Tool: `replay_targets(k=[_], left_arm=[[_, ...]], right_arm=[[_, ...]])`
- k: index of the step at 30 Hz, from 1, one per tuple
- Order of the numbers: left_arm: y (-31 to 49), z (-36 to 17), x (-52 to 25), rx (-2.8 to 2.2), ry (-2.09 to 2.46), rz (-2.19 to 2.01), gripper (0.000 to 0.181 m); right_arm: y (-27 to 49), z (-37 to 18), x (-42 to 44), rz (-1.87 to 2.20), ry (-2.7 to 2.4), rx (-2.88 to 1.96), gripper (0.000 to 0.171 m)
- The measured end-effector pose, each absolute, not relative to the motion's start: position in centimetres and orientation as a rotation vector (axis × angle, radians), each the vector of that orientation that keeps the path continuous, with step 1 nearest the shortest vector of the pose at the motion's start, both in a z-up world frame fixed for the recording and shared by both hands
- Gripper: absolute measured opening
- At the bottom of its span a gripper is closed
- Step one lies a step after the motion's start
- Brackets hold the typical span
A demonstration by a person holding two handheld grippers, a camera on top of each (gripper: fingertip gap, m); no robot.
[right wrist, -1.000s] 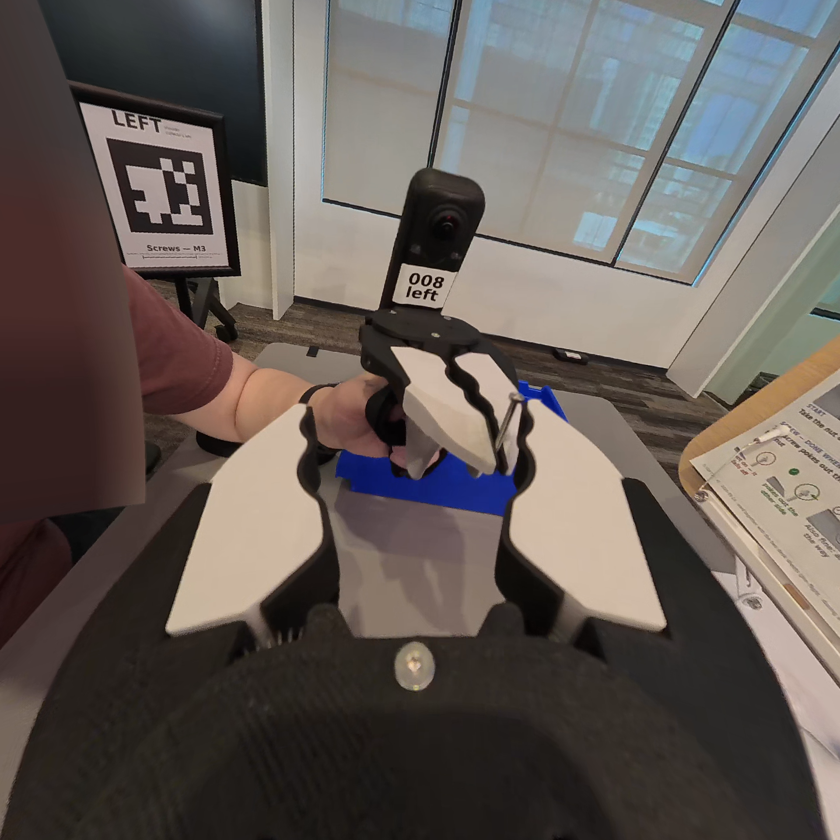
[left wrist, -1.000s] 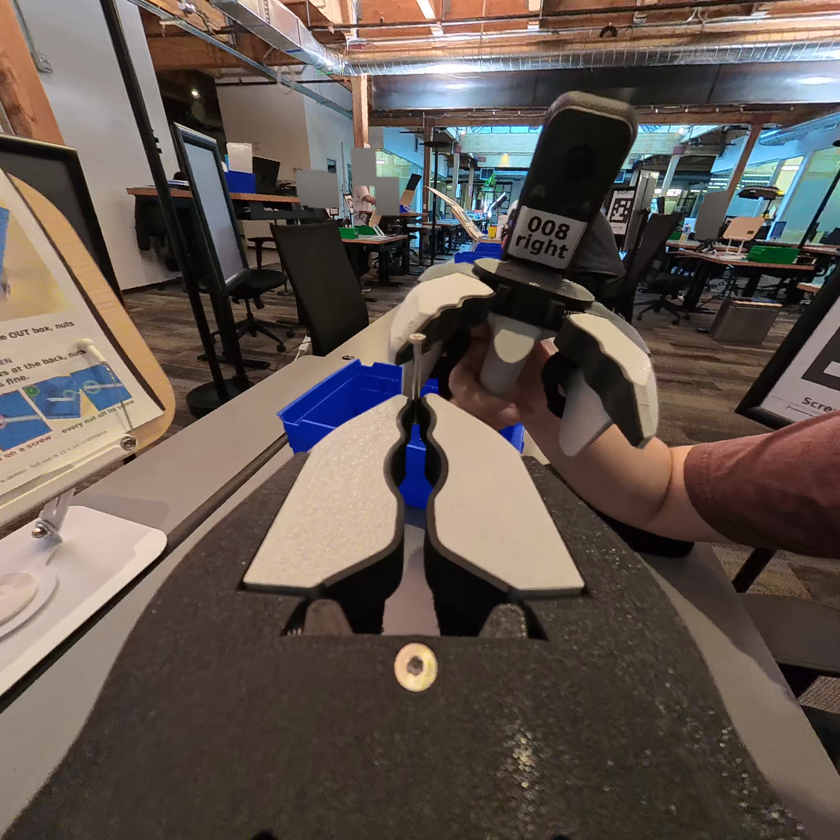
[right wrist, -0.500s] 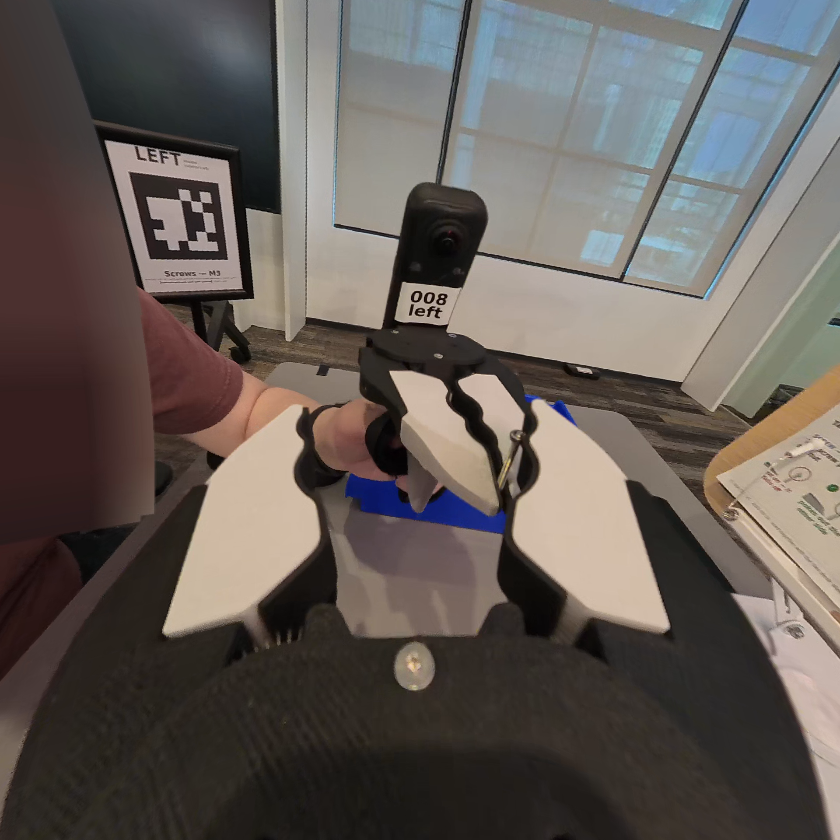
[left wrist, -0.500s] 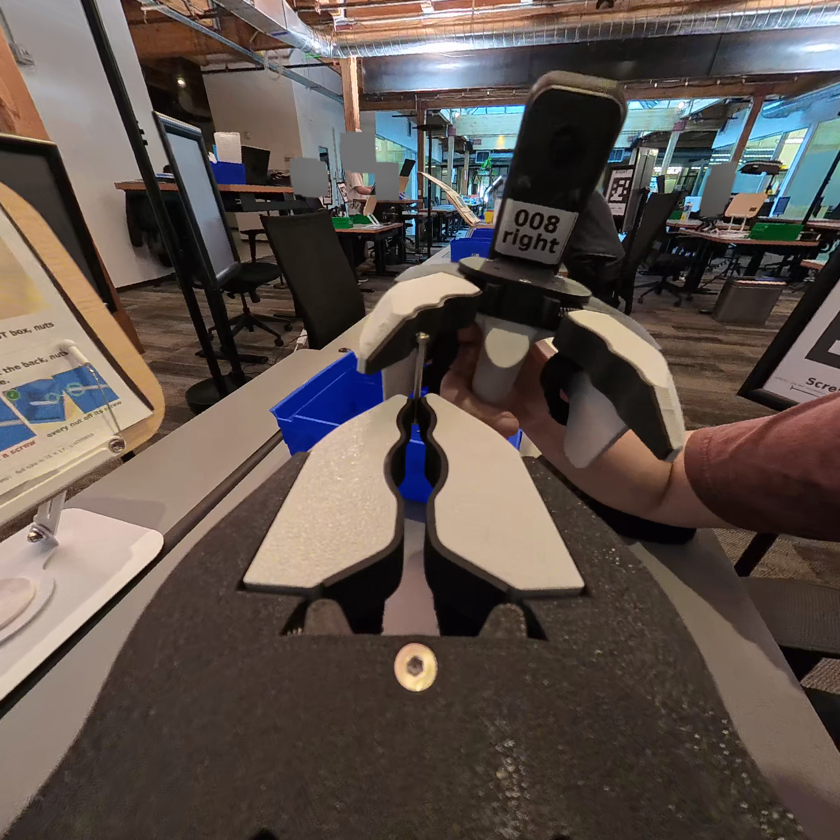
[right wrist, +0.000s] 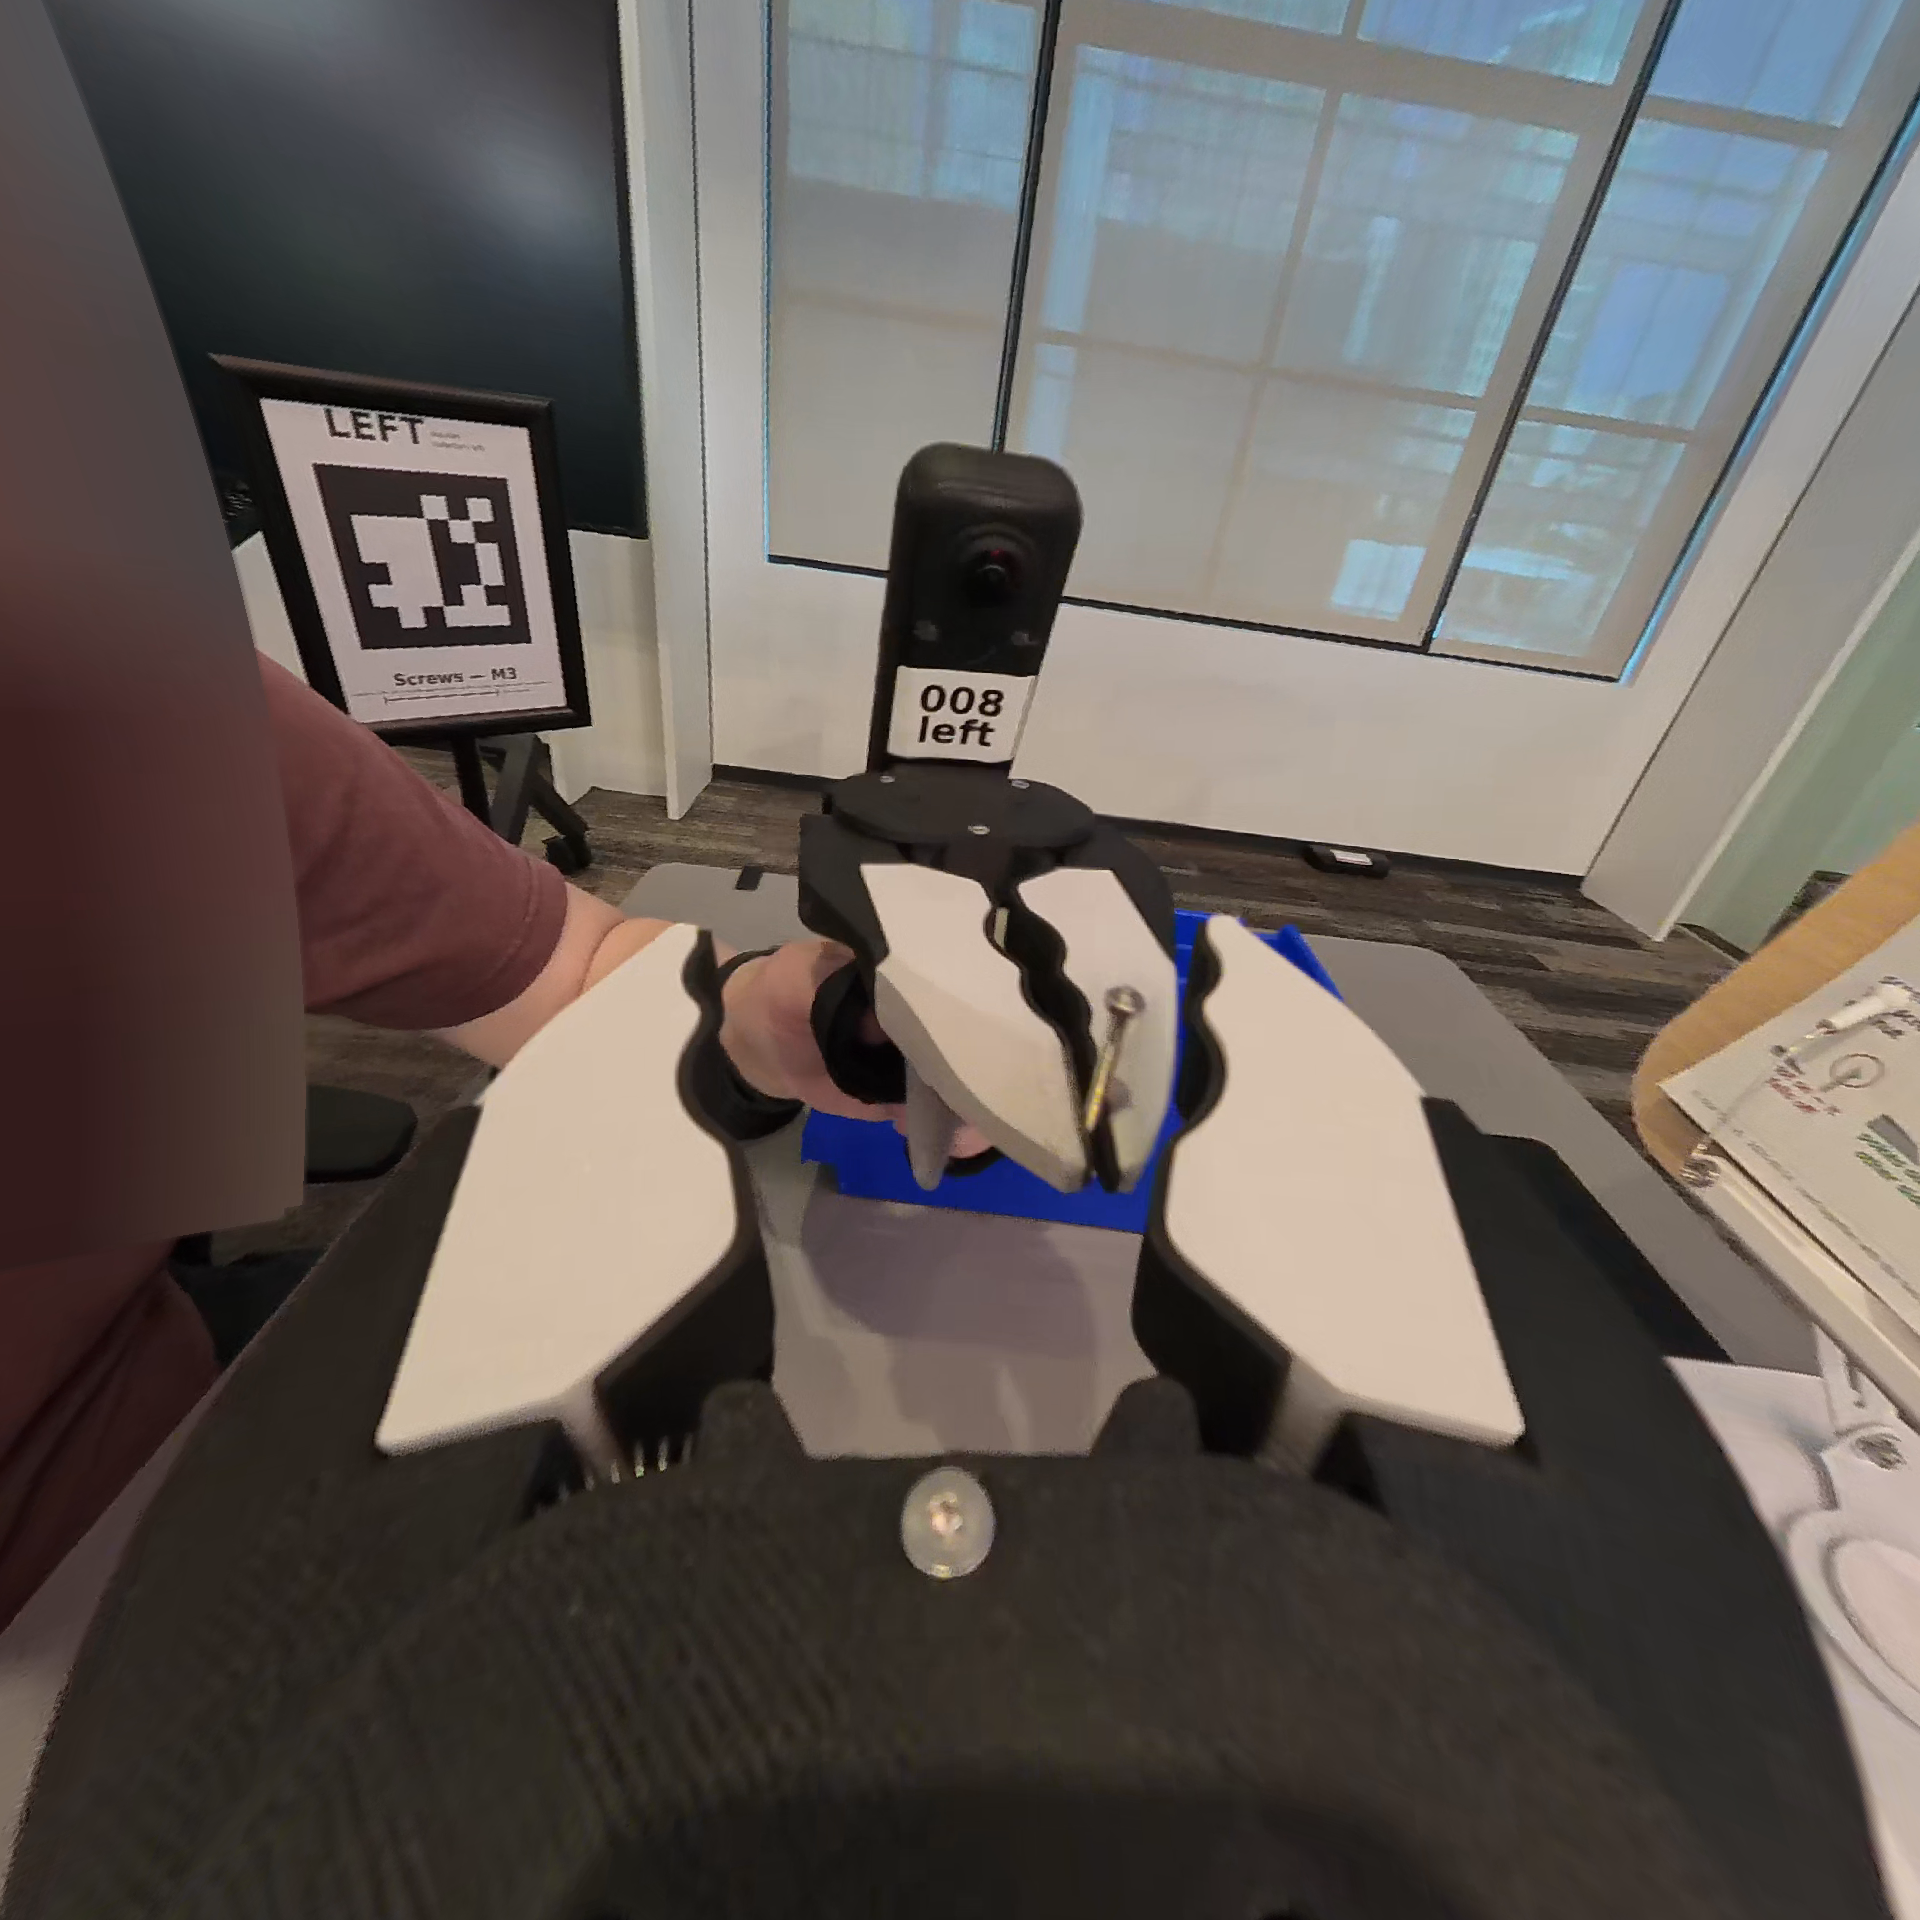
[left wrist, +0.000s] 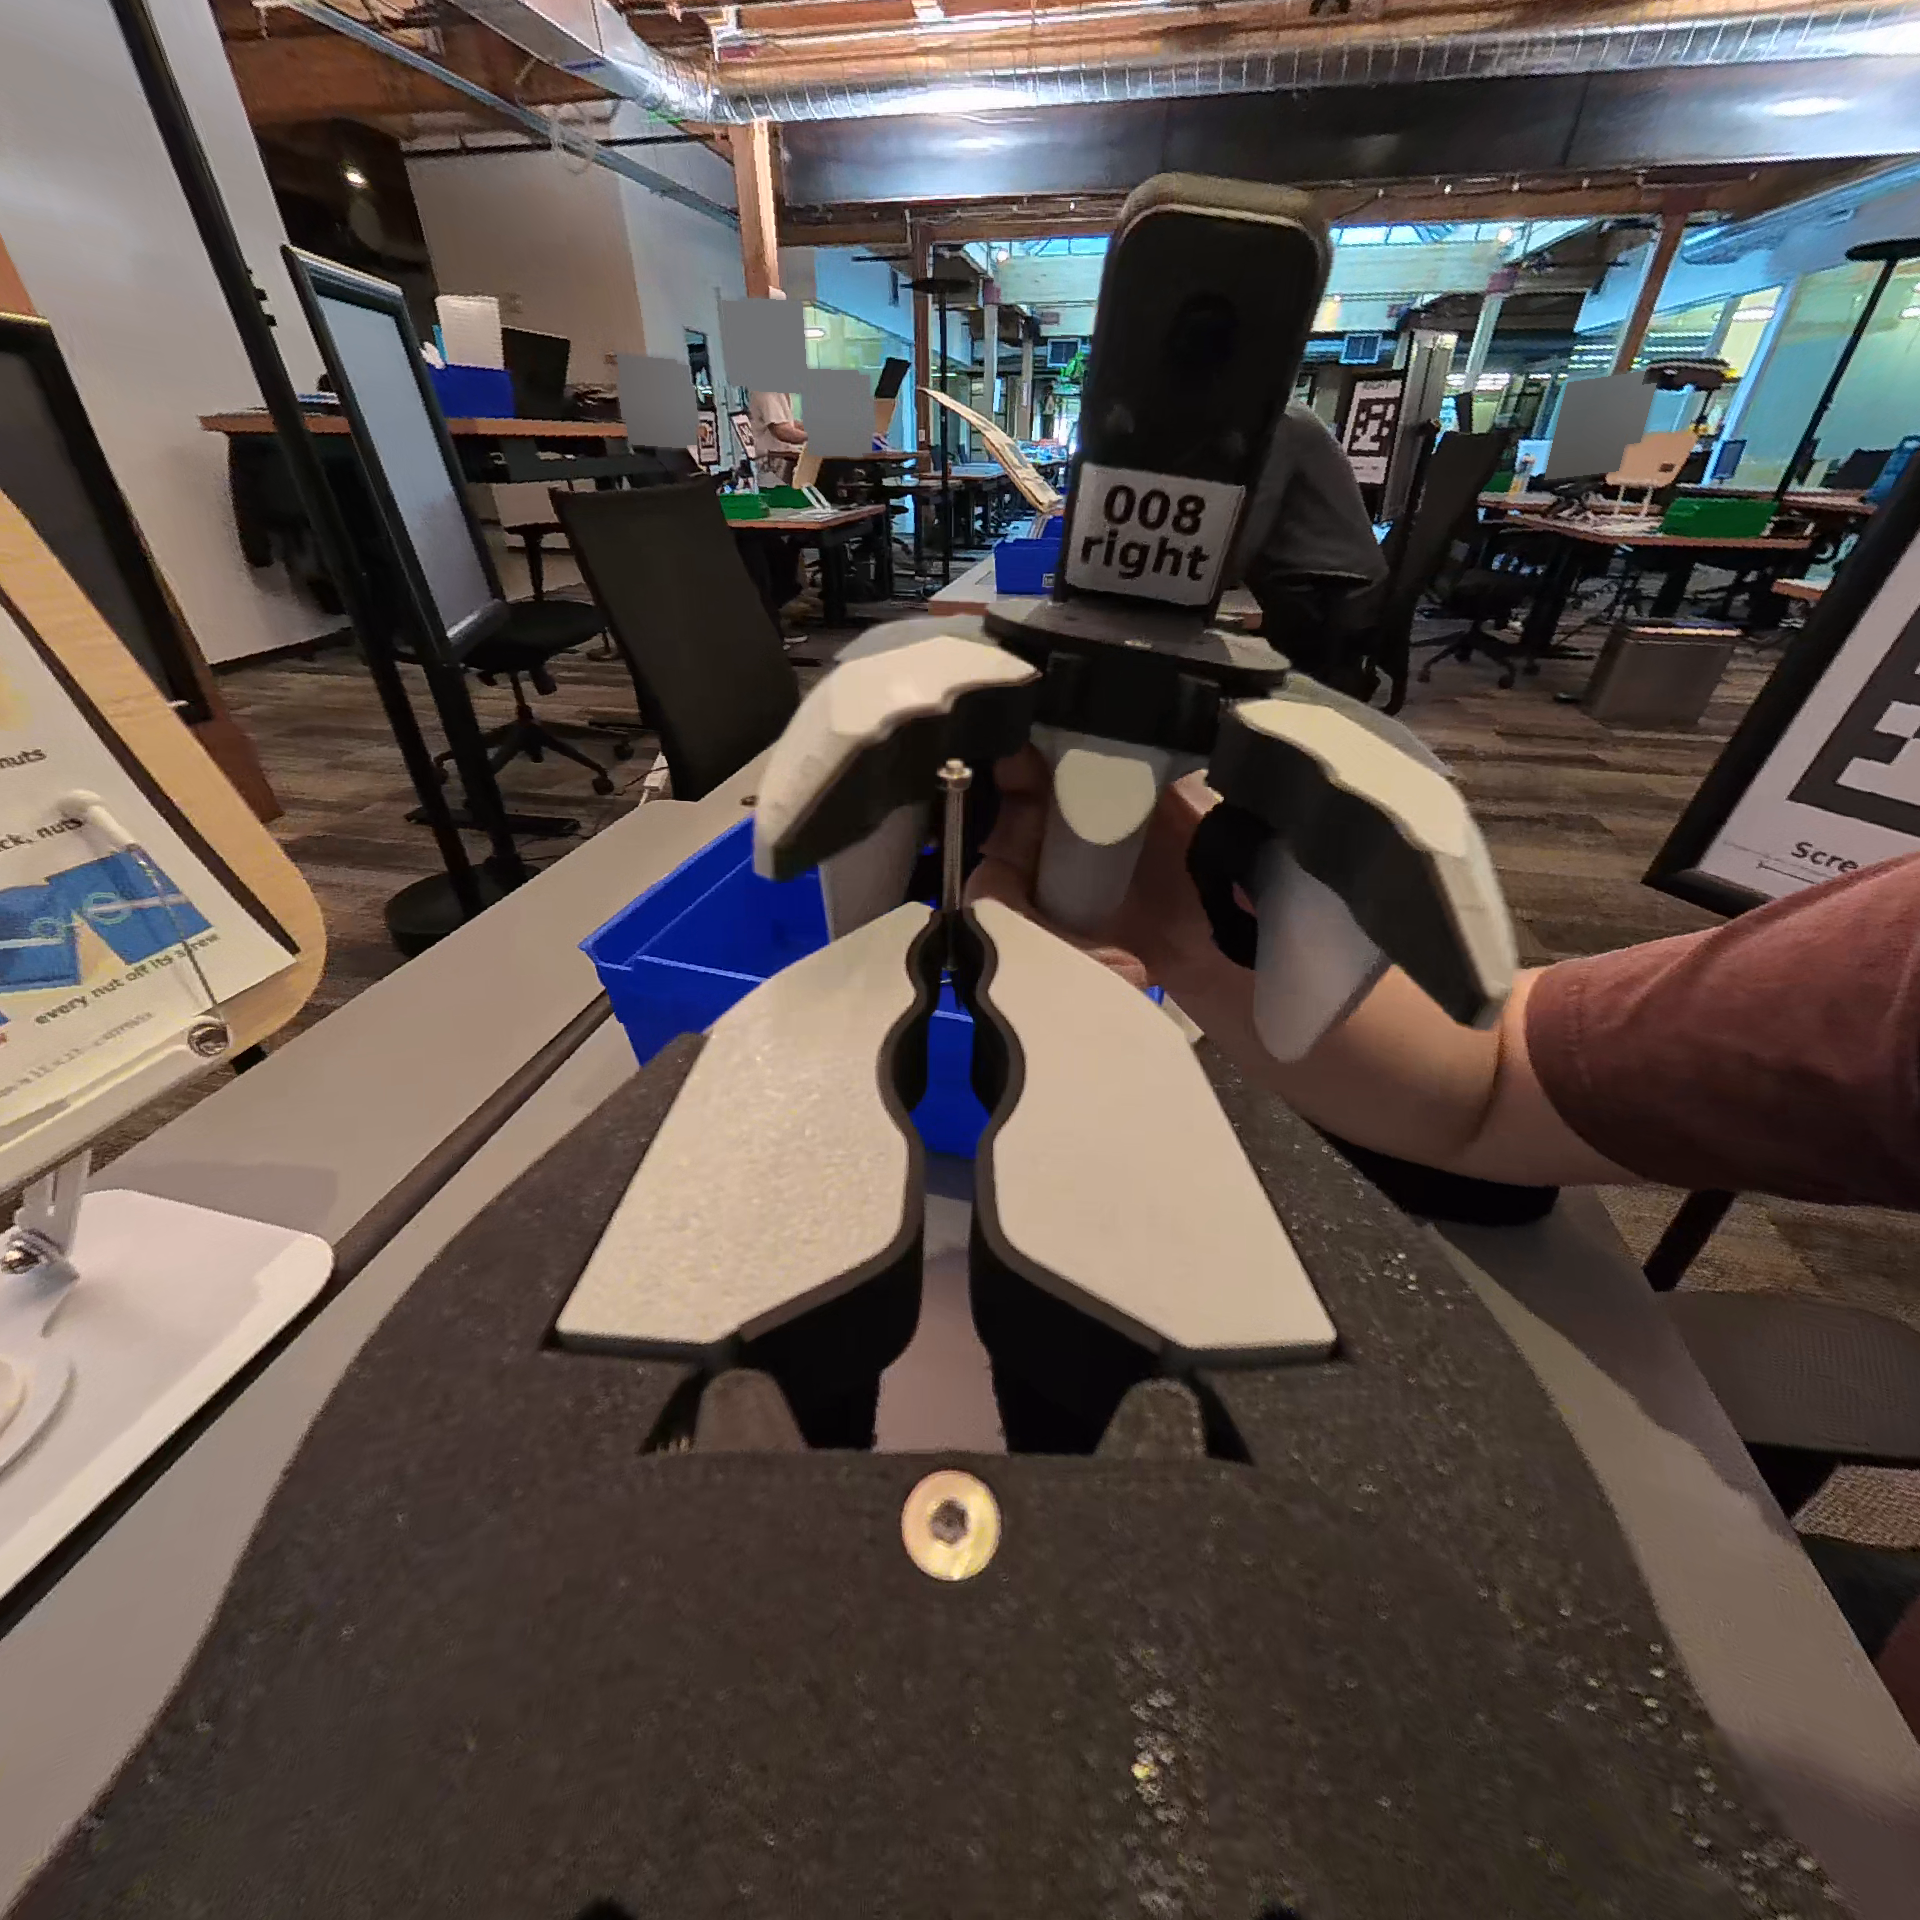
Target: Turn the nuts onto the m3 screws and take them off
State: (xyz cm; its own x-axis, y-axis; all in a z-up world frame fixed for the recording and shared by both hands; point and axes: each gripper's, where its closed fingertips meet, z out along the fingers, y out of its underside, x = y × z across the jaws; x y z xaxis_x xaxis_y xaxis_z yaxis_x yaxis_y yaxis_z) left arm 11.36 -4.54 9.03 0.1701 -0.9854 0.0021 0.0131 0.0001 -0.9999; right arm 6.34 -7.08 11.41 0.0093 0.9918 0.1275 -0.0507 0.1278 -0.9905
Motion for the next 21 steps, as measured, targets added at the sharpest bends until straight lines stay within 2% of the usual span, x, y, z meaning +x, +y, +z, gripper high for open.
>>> replay_targets(k=[6,12,21], left_arm=[[-3.2,9.6,10.3,-1.293,1.011,-1.047,0.002],[-2.9,10.3,9.6,-1.285,0.971,-1.109,0.002],[-4.2,9.7,10.8,-1.277,1.037,-1.052,0.002]], right_arm=[[-7.1,11.3,6.4,1.057,-1.249,-1.092,0.093],[-6.5,12.2,7.4,1.102,-1.191,-1.088,0.088],[-7.8,11.4,5.8,1.078,-1.251,-1.06,0.091]])
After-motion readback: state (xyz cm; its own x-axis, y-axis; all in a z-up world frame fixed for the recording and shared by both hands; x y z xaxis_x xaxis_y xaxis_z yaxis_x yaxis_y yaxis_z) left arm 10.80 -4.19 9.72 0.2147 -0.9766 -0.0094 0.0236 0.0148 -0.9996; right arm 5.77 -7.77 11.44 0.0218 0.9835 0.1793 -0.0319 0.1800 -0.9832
